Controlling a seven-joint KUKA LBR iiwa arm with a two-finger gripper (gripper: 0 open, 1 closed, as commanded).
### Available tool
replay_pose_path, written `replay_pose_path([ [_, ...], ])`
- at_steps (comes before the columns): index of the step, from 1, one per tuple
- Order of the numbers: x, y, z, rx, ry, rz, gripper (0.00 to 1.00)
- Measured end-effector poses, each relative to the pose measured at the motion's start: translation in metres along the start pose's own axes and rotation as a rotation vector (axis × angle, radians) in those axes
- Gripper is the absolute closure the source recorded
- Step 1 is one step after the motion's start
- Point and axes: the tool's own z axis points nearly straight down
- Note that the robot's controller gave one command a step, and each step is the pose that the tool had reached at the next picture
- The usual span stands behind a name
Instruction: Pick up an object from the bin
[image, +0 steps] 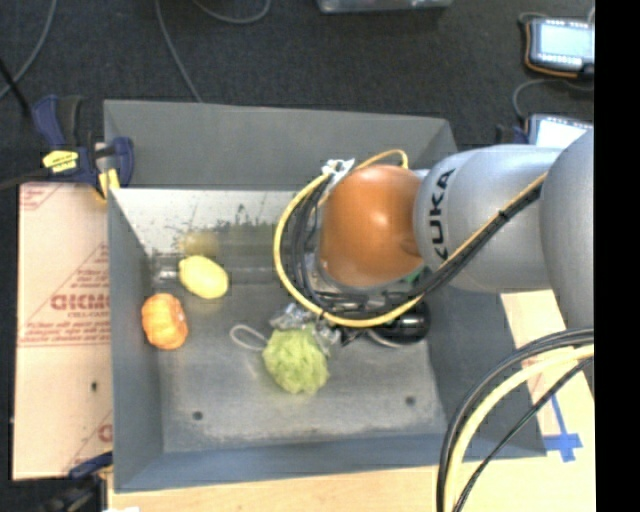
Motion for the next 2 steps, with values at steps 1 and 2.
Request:
replay_pose_path([
  [1, 0.001, -0.010, -0.017, 0.000, -0.001, 0.012, 1.00],
  [2, 0.009, -0.002, -0.127, 0.001, -0.003, 0.018, 1.00],
])
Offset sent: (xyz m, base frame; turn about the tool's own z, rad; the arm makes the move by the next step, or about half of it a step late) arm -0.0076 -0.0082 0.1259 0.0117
